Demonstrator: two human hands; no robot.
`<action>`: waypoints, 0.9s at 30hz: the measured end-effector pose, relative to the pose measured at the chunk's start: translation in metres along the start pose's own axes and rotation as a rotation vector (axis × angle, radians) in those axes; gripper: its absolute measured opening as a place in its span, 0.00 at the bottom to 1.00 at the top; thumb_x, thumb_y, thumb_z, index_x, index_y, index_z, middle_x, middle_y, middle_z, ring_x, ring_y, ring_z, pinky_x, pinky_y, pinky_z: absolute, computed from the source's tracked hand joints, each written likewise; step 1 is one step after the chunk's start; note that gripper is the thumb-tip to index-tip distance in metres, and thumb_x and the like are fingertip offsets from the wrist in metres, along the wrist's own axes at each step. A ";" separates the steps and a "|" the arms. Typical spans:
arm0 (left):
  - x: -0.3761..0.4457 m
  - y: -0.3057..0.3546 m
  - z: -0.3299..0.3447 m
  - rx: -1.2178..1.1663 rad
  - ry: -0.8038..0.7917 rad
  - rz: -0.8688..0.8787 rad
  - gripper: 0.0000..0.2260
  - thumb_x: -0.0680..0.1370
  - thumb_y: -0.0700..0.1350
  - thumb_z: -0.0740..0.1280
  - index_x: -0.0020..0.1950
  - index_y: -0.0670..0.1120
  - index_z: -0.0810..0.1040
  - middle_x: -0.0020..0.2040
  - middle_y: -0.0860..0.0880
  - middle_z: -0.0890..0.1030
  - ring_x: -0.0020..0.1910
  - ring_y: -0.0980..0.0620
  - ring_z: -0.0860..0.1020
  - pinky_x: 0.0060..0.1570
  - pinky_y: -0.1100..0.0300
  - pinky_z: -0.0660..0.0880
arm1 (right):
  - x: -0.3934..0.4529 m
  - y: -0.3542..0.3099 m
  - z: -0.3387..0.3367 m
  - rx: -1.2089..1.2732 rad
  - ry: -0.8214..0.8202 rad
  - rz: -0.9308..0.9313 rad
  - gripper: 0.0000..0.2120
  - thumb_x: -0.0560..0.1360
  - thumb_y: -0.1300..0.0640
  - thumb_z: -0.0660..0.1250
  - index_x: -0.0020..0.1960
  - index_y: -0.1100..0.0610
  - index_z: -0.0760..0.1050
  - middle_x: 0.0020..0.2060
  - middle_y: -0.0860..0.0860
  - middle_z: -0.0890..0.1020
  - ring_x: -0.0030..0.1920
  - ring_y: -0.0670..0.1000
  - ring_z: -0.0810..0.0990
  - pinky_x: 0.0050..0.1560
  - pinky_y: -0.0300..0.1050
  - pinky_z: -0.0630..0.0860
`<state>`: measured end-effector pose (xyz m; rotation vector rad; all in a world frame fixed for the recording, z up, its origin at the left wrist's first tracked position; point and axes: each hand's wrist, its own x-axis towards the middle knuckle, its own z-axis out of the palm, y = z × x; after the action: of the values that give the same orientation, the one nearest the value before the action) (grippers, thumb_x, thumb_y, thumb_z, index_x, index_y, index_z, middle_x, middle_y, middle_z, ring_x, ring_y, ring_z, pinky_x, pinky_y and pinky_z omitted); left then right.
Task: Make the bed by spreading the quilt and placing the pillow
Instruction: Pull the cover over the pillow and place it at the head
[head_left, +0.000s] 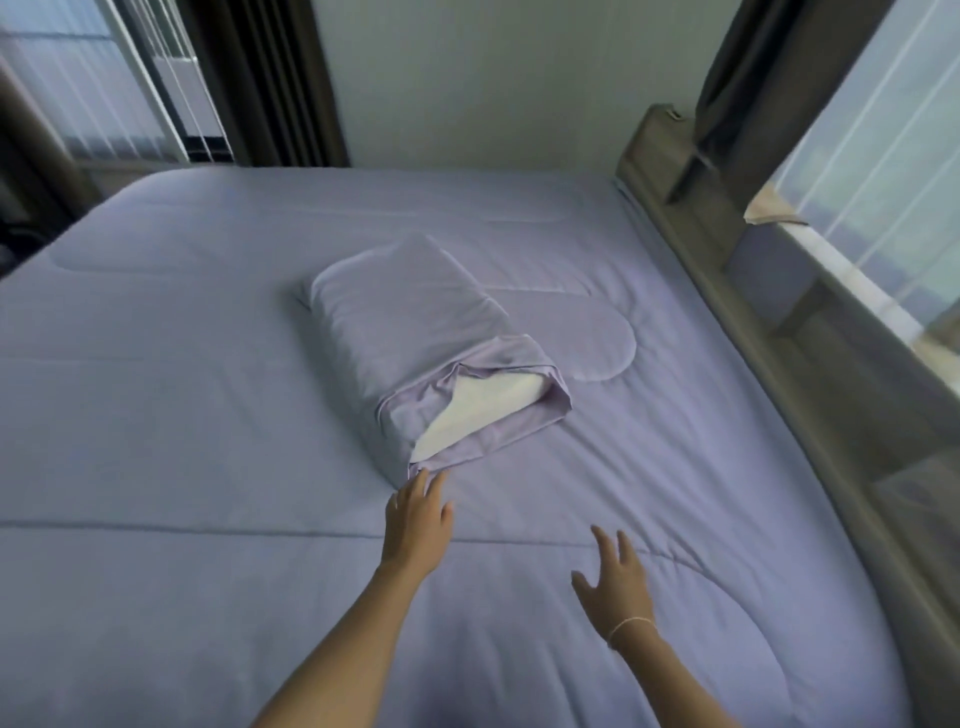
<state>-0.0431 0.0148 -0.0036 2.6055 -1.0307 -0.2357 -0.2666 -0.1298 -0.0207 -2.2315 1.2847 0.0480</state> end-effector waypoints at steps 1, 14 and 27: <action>0.001 -0.004 0.004 -0.004 0.015 0.000 0.19 0.77 0.45 0.64 0.68 0.43 0.71 0.71 0.41 0.69 0.65 0.40 0.72 0.63 0.47 0.70 | 0.001 0.001 0.003 -0.031 -0.053 0.008 0.34 0.75 0.47 0.65 0.76 0.47 0.53 0.77 0.56 0.51 0.76 0.58 0.55 0.72 0.52 0.62; 0.131 -0.024 0.059 0.308 0.281 0.225 0.18 0.69 0.43 0.61 0.57 0.46 0.80 0.58 0.41 0.80 0.54 0.40 0.79 0.52 0.45 0.77 | 0.066 0.035 0.055 -0.369 -0.408 0.053 0.44 0.72 0.35 0.63 0.75 0.38 0.36 0.76 0.48 0.34 0.76 0.60 0.36 0.70 0.69 0.52; 0.176 -0.027 0.084 0.566 0.315 0.126 0.11 0.70 0.42 0.69 0.52 0.49 0.78 0.41 0.45 0.78 0.41 0.43 0.78 0.40 0.51 0.75 | 0.065 0.049 0.070 -0.344 -0.494 0.084 0.44 0.73 0.36 0.58 0.72 0.38 0.27 0.72 0.47 0.25 0.74 0.59 0.28 0.70 0.72 0.39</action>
<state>0.0794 -0.1082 -0.0976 2.9003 -1.2750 0.5602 -0.2539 -0.1665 -0.1205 -2.2342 1.1502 0.8543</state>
